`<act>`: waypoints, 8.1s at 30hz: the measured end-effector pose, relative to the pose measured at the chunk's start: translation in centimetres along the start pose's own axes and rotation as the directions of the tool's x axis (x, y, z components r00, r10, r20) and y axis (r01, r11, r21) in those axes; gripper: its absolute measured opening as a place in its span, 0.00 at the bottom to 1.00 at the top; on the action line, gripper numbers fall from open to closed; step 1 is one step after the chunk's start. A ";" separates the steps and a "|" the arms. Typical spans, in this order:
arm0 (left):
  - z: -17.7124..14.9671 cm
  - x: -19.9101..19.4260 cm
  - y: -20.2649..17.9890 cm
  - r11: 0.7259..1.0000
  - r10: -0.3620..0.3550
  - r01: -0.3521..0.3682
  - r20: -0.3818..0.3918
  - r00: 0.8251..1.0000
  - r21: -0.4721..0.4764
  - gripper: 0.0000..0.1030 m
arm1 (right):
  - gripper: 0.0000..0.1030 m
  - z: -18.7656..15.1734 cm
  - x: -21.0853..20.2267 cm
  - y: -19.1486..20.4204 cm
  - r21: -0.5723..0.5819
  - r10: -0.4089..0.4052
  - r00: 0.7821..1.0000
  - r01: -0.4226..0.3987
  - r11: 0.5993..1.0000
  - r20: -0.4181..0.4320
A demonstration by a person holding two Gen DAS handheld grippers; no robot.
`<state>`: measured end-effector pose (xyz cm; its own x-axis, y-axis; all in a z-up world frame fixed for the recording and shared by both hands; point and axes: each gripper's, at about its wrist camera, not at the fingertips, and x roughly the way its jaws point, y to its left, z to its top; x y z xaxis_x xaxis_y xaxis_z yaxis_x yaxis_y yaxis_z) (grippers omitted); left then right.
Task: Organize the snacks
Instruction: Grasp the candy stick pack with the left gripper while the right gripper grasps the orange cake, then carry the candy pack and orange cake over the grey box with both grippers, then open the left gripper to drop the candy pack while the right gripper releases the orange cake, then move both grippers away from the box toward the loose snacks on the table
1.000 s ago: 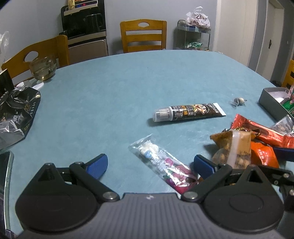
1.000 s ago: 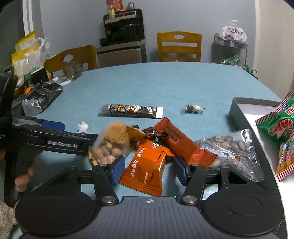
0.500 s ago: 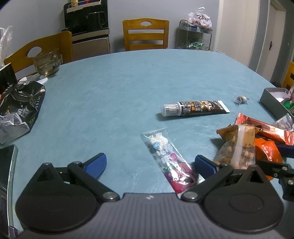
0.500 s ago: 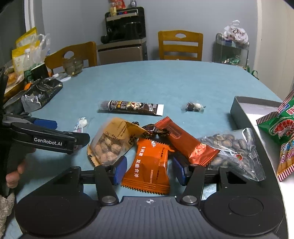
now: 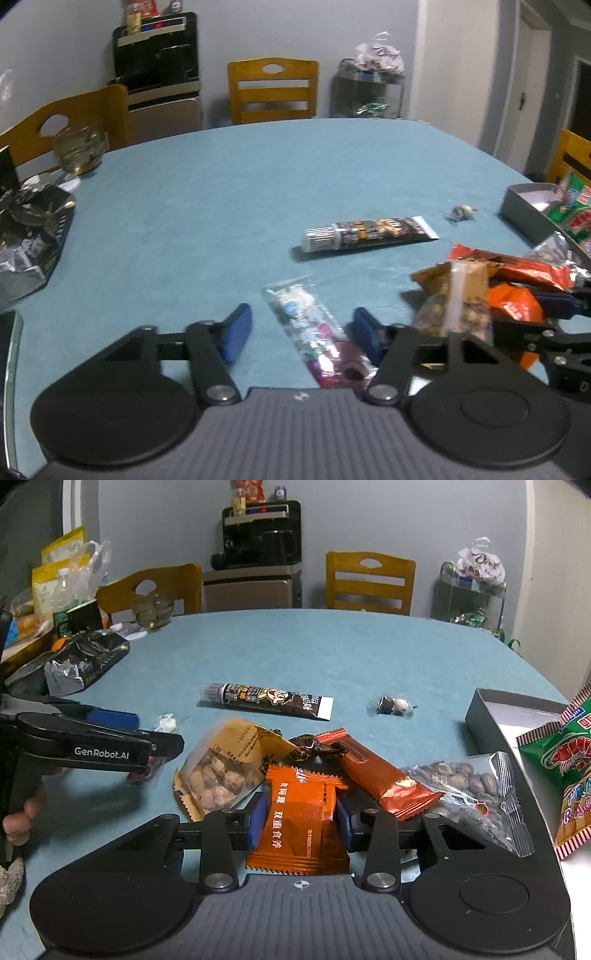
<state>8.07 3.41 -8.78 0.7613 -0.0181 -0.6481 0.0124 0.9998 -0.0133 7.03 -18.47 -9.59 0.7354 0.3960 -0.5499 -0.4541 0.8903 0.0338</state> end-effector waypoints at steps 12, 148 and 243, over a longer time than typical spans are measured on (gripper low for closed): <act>0.1 0.1 0.7 0.998 -0.022 0.023 0.007 1.000 -0.050 0.21 | 0.37 -0.5 -1.2 -0.1 -0.002 0.046 0.999 -0.046 0.999 0.013; 1.1 -0.5 -39.2 0.711 -0.518 0.530 -0.165 0.839 0.463 0.11 | 0.37 -9.5 -13.7 -25.4 0.250 -0.198 0.969 0.157 0.956 0.147; 6.0 -10.2 -5.5 0.991 -0.110 0.073 0.367 0.924 0.112 0.97 | 0.99 2.2 -13.7 -6.7 0.013 -0.075 0.946 0.075 0.997 0.315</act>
<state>4.09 -1.84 2.45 0.9398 -0.1256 -0.3179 0.1408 0.9897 0.0251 1.06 -29.38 -0.48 0.8883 0.3786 -0.2600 -0.3914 0.9202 0.0030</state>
